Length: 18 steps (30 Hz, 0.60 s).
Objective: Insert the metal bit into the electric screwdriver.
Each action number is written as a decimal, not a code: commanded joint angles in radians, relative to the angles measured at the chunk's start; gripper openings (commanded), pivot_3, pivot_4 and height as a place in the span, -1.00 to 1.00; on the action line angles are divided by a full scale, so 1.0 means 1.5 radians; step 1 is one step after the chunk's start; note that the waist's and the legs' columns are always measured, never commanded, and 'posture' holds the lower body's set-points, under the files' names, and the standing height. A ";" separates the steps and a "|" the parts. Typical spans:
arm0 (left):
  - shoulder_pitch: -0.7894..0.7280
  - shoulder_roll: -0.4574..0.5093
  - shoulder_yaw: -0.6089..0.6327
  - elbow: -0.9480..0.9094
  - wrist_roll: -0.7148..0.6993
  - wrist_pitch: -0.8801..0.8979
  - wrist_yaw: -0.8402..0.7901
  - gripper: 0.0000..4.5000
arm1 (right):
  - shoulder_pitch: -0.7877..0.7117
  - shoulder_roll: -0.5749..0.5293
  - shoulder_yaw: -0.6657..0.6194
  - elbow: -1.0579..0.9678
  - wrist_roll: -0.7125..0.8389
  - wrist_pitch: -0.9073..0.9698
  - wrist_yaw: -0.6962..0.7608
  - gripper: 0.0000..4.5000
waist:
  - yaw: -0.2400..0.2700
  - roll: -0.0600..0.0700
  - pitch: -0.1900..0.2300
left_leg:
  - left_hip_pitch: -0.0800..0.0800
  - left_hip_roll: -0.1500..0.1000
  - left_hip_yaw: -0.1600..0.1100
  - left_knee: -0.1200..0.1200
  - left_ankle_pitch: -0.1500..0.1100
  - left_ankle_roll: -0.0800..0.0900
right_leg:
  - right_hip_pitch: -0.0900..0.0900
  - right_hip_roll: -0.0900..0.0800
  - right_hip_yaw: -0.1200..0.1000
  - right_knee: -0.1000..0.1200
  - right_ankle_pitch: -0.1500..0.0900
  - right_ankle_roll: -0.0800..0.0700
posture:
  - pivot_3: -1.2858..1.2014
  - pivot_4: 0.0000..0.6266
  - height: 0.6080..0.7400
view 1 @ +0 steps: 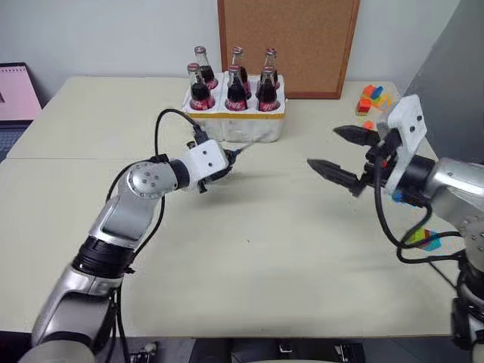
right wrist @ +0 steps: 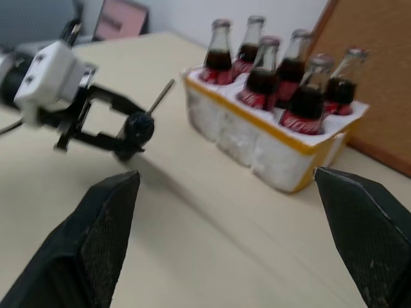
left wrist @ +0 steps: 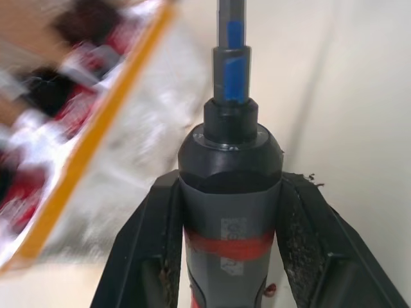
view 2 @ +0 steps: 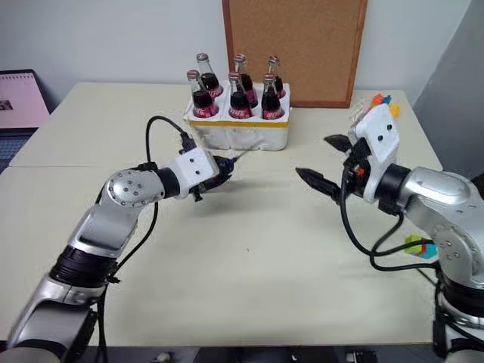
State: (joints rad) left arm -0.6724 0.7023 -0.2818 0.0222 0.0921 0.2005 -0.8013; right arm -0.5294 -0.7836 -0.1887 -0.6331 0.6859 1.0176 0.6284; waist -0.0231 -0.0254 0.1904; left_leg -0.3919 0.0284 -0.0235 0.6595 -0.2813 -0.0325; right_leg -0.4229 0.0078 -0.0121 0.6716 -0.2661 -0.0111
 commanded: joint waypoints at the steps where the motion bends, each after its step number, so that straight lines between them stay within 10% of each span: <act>1: -0.030 0.018 -0.095 0.087 0.060 -0.104 -0.122 -0.27 | 0.036 -0.092 -0.002 -0.066 0.039 -0.010 0.102 1.00 | 0.000 0.000 0.000 | 0.000 0.000 0.000 0.001 0.000 0.000 | 0.000 0.000 0.001 -0.001 0.000 0.000 | 0.03 -0.52 1.00; 14: -0.124 -0.108 -0.207 0.331 0.207 -0.286 -0.162 -0.27 | 0.155 -0.133 0.066 -0.101 -0.038 -0.086 0.098 1.00 | 0.006 0.002 -0.002 | 0.004 -0.001 0.002 0.002 0.000 0.001 | 0.003 0.003 0.001 0.001 0.000 0.001 | 0.03 -0.52 1.00; 18: -0.132 -0.116 -0.195 0.344 0.209 -0.295 -0.172 0.16 | 0.176 -0.139 0.060 -0.098 -0.043 -0.096 0.100 1.00 | 0.012 0.002 -0.002 | 0.007 -0.001 0.001 0.002 0.000 0.001 | 0.006 0.003 0.001 0.001 0.000 0.001 | 0.03 -0.52 1.00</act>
State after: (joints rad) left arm -0.9000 0.5371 -0.5374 0.5040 0.3787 -0.2364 -1.0259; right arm -0.2707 -0.9784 -0.0733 -0.7600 0.6344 0.8972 0.7797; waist -0.0054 -0.0222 0.1878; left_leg -0.3818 0.0275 -0.0214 0.6626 -0.2818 -0.0316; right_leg -0.4136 0.0118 -0.0105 0.6723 -0.2662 -0.0097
